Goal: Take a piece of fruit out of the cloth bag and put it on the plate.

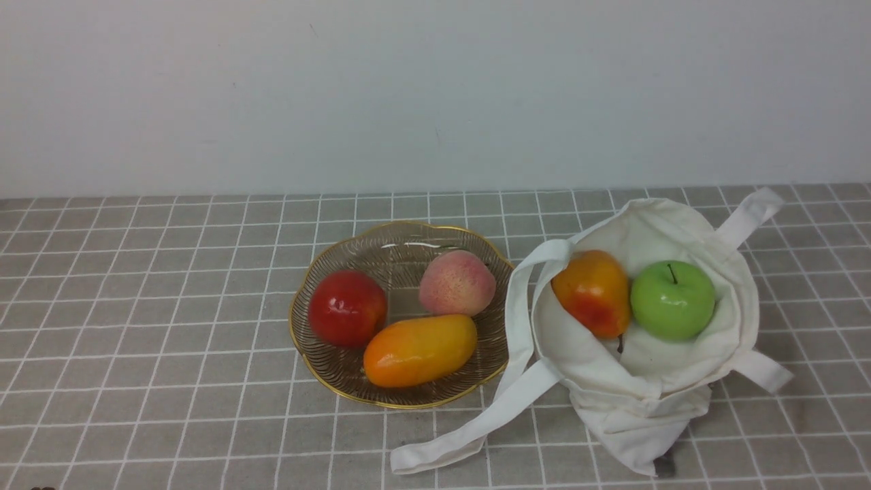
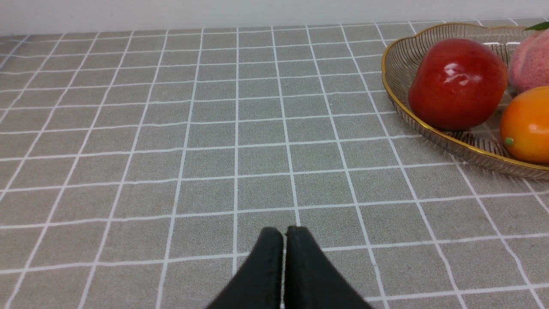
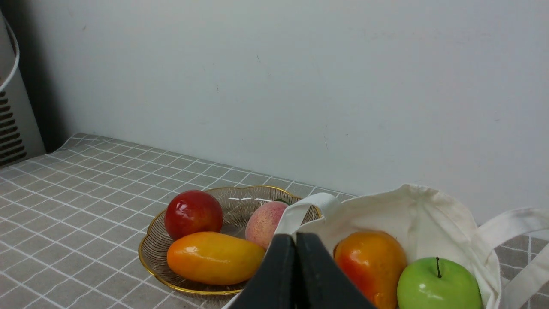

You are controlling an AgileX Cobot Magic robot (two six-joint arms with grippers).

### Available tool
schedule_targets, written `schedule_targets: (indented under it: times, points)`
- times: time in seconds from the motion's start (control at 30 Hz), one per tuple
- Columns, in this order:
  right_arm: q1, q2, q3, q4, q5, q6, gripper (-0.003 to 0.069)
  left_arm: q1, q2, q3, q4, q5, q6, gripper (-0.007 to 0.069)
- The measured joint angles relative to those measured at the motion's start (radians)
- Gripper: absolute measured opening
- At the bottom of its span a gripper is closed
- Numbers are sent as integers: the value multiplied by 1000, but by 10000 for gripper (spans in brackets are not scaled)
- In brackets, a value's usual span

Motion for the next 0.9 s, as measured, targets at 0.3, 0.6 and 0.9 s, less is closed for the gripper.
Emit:
schedule_targets:
  times: [0.3, 0.6, 0.9]
  points:
    - [0, 0, 0, 0, 40, 0, -15, 0, 0, 0, 0, 0, 0, -8]
    - [0, 0, 0, 0, 49, 0, -15, 0, 0, 0, 0, 0, 0, -8]
    - [0, 0, 0, 0, 49, 0, -15, 0, 0, 0, 0, 0, 0, -8]
